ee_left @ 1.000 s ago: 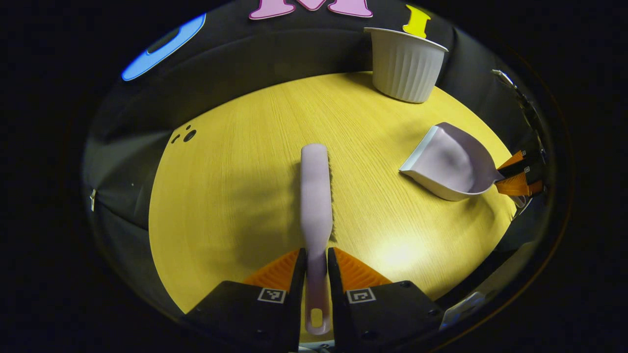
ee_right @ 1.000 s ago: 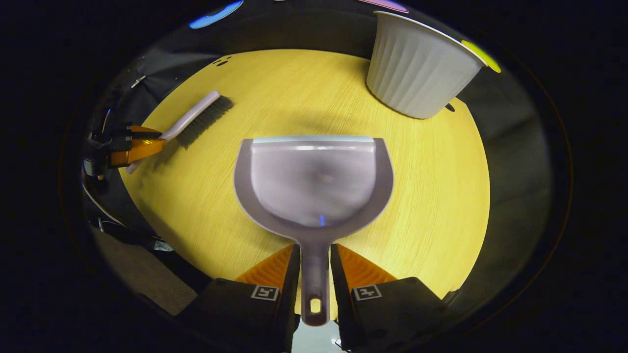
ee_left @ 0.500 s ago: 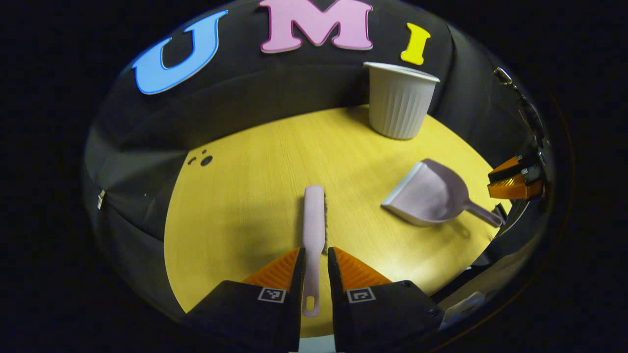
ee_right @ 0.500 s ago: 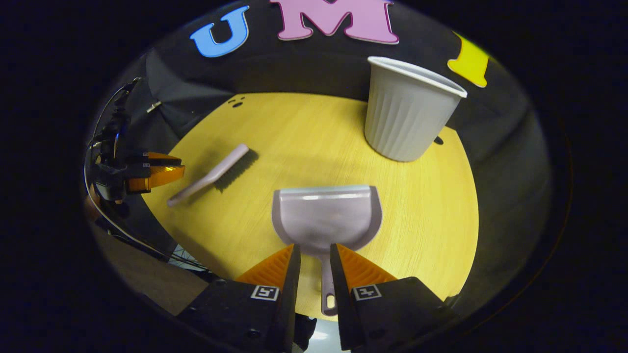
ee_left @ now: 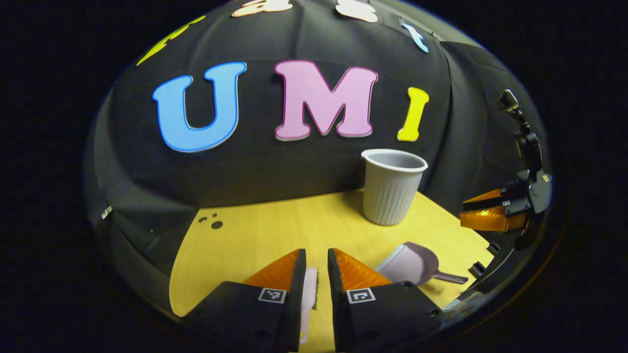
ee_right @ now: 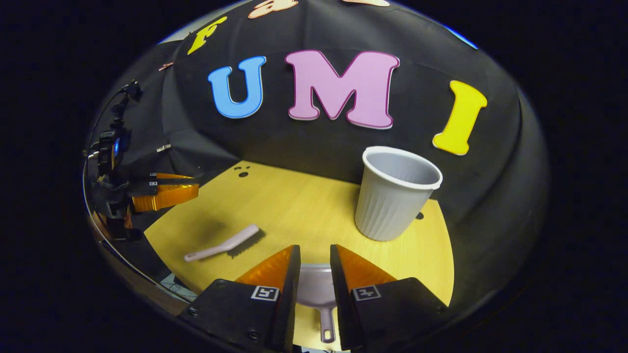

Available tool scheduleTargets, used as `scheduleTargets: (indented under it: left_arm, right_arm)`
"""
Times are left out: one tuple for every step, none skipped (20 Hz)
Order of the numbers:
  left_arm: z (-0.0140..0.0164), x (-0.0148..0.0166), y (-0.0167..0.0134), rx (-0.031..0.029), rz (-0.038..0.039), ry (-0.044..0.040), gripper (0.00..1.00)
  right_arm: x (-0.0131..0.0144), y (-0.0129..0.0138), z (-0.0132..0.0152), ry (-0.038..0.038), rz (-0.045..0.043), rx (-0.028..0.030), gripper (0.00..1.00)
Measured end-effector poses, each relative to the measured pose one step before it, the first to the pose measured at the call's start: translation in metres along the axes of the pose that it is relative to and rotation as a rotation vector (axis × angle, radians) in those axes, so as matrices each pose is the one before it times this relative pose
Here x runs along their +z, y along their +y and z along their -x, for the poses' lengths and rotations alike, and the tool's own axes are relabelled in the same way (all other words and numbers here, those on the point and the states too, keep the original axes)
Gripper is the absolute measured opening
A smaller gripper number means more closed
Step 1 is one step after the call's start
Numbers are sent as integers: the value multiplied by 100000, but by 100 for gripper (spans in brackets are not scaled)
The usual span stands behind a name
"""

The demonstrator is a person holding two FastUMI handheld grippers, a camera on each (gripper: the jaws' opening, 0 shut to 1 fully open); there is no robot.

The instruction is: Pick up the small broom and dustpan from the desktop, sweep the trash into the dustpan with the broom, and then empty the trash into the garbage bin.

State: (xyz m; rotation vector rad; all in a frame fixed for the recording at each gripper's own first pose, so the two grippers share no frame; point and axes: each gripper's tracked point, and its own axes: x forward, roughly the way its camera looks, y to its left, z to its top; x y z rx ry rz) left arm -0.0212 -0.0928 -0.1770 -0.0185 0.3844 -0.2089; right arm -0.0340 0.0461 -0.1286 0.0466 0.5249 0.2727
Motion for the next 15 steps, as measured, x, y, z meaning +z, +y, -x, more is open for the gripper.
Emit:
scheduleTargets:
  left_arm:
    - [272, 992, -39, -523, -517, -3292, 30]
    - [112, 652, 38, -83, -365, -1985, 30]
    - [191, 374, 43, 428, -87, -1143, 30]
    - [54, 208, -79, -220, 361, -927, 27]
    - [86, 223, -197, -948, 615, -904, 30]
    - [88, -44, -165, -714, 78, -236, 30]
    - [243, 224, 61, -195, -286, -106, 30]
    - [105, -2, 94, 497, -290, 243, 30]
    - [76, 9, 118, 1582, 108, 563, 30]
    - [35, -337, -109, 1944, 898, 768, 30]
    - [243, -187, -45, 2249, 1225, 864, 30]
    - [151, -234, -73, 1981, 1437, 443, 30]
    - [147, -87, -104, 1913, 1117, 239, 30]
    - [0, -129, -129, 939, 663, 307, 30]
    - [-6, -242, -298, 398, 358, 450, 30]
  right_arm:
    - [644, 85, 139, -2322, 755, -1203, 39]
    - [384, 125, 49, -679, 18, -1024, 37]
    - [255, 215, 149, -594, -684, -975, 39]
    - [381, 322, 47, -801, -1096, -354, 38]
    - [208, 406, -79, -640, -882, -289, 38]
    - [110, 332, 108, -258, -273, -116, 39]
    - [129, 138, 70, -589, 456, 128, 38]
    - [194, 276, 52, -743, 885, 496, 38]
    - [302, 207, -76, -977, 920, 669, 39]
    - [274, 164, -12, -1152, 969, 832, 39]
    - [227, 34, 30, -1379, 996, 912, 39]
    - [284, 104, 141, -1317, 1394, 765, 38]
    - [-116, -58, 62, -676, 985, 1263, 38]
    - [-169, -59, 157, -84, 472, 1268, 37]
    - [-90, -158, 194, -669, 338, 1343, 37]
